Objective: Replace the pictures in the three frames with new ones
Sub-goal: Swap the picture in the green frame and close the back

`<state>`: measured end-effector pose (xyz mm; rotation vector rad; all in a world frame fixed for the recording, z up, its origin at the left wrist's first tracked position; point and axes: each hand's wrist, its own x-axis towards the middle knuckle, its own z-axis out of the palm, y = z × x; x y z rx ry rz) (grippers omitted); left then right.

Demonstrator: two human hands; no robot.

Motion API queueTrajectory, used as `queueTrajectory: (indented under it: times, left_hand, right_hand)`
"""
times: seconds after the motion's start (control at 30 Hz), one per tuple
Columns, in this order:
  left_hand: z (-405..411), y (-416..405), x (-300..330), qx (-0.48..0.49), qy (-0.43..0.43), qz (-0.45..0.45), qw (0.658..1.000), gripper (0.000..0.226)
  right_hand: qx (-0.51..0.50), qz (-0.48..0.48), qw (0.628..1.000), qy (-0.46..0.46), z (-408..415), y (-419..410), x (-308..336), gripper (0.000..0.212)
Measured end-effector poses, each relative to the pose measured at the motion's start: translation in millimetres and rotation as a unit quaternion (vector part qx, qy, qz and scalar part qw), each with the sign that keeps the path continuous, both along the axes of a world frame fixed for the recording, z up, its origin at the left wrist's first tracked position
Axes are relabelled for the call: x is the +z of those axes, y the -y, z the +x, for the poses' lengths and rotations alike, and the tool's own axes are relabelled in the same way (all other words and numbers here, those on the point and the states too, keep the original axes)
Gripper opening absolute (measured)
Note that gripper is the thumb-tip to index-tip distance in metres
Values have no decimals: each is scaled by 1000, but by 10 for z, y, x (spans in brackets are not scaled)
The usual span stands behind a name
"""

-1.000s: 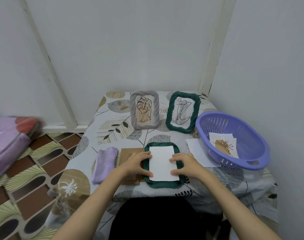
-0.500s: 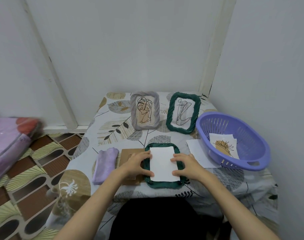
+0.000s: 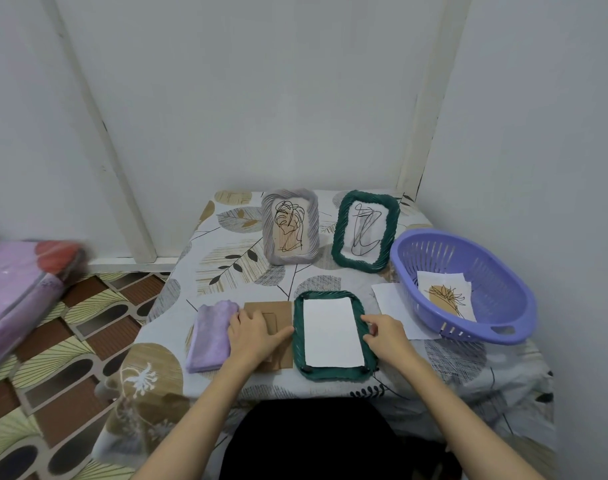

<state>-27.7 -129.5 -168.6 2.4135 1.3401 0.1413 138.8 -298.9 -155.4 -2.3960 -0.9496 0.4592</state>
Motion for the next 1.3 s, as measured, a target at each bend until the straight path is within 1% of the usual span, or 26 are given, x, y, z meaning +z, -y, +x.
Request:
queueTrajectory:
  times: [0.07, 0.17, 0.23, 0.33, 0.37, 0.43, 0.5, 0.57, 0.67, 0.77, 0.9, 1.0, 1.07, 1.13, 1.2, 1.27, 1.3]
  left_hand:
    - [3, 24, -21, 2, 3, -9, 1000, 84]
    - [7, 64, -74, 11, 17, 3, 1000, 81]
    - [10, 83, -78, 21, 45, 8, 999, 75]
    - [1, 80, -47, 32, 105, 10, 994, 57]
    - [-4, 74, -42, 37, 127, 7, 991, 56]
    - [-15, 71, -55, 51, 150, 9, 987, 63]
    - [-16, 75, -85, 57, 144, 17, 988, 69]
    - [-11, 82, -115, 64, 140, 15, 988, 67]
    - [4, 85, -127, 86, 166, 10, 982, 62]
    - [-9, 116, -138, 86, 238, 8, 967, 58]
    - [-45, 139, -77, 83, 350, 22, 933, 45]
    - [-39, 129, 55, 95, 398, 31, 912, 44]
    - [4, 138, 158, 94, 412, 24, 906, 46]
    - [83, 184, 272, 81, 424, 9, 902, 48]
    - [193, 251, 380, 67, 432, -26, 899, 48]
    - [326, 309, 428, 48, 413, -72, 907, 51]
    - [391, 338, 439, 37, 399, -104, 910, 53]
  right_hand:
    - [-12, 3, 1000, 3, 43, 59, -2, 35]
    - [-23, 10, 1000, 0, 89, 142, -9, 38]
    - [-21, 14, 1000, 0, 98, 161, -13, 41]
    - [-17, 17, 1000, -1, 98, 150, -22, 41]
    - [-17, 20, 1000, -4, 96, 151, -25, 43]
    - [-15, 26, 1000, -5, 94, 161, -36, 44]
    - [-16, 33, 999, -8, 95, 170, -48, 45]
    - [-19, 35, 999, -9, 91, 171, -47, 45]
    - [-22, 42, 999, -10, 87, 168, -51, 45]
    - [-25, 51, 998, -14, 75, 170, -61, 45]
    - [-29, 56, 998, -12, 65, 167, -83, 45]
    - [-24, 62, 998, -16, 25, 134, -84, 45]
    - [-24, 63, 998, -17, -12, 116, -82, 43]
    - [-42, 87, 995, -15, -39, 109, -45, 40]
    - [-61, 158, 985, -39, -93, 107, 85, 38]
    - [-54, 235, 964, -109, -180, 81, 297, 39]
    - [-44, 260, 952, -154, -216, 58, 396, 43]
